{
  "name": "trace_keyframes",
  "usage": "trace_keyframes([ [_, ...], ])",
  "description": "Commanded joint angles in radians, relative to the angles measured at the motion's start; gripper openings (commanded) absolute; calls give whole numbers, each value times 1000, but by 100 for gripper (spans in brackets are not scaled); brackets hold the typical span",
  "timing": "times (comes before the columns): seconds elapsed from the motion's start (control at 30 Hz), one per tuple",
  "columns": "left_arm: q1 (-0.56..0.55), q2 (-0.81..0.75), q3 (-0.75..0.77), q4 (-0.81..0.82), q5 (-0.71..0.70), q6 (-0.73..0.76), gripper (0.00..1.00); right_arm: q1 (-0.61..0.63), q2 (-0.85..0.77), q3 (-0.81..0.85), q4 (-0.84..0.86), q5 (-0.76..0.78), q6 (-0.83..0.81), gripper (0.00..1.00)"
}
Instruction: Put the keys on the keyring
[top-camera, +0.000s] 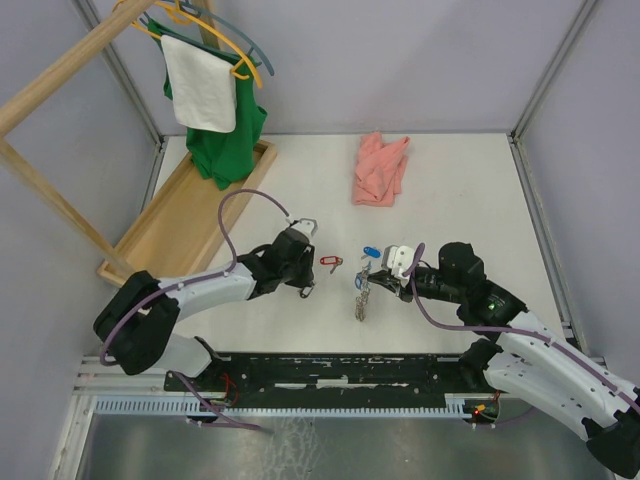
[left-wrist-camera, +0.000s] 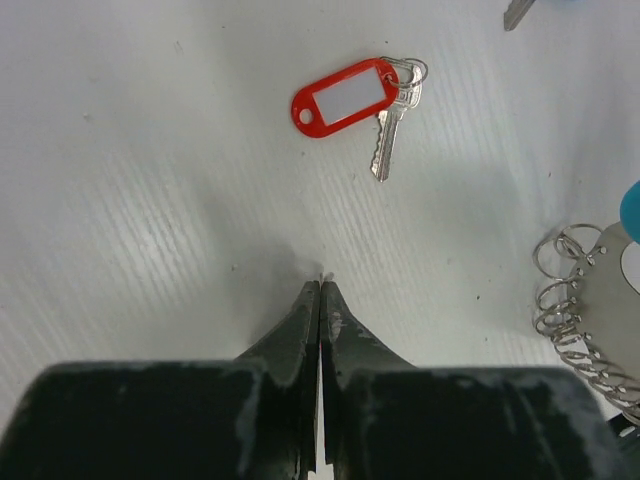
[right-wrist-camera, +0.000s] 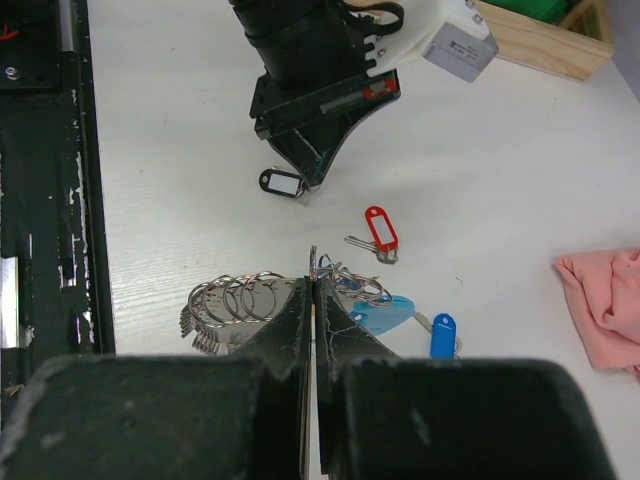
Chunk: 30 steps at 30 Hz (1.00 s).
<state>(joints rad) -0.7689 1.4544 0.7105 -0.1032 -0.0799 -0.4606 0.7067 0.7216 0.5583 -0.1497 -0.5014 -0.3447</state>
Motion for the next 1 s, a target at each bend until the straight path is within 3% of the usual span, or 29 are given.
trace_keyframes([
  [0.0, 1, -100, -31, -58, -44, -56, 6, -1, -17, 8, 85, -29, 10, 1],
  [0.17, 0, -88, -55, -44, -48, -79, 11, 0, -13, 9, 85, -35, 11, 1],
  [0.27, 2, -67, -58, -7, -30, -87, 20, -1, -15, 7, 84, -36, 13, 1],
  [0.43, 9, -120, -58, -5, -25, -78, 50, -1, -19, 8, 79, -38, 12, 1],
  [0.57, 43, -147, -83, 8, 13, -37, 62, -1, -17, 6, 84, -43, 15, 1],
  [0.97, 109, -39, -118, 109, 170, 1, 65, -1, -19, 4, 90, -48, 18, 1],
])
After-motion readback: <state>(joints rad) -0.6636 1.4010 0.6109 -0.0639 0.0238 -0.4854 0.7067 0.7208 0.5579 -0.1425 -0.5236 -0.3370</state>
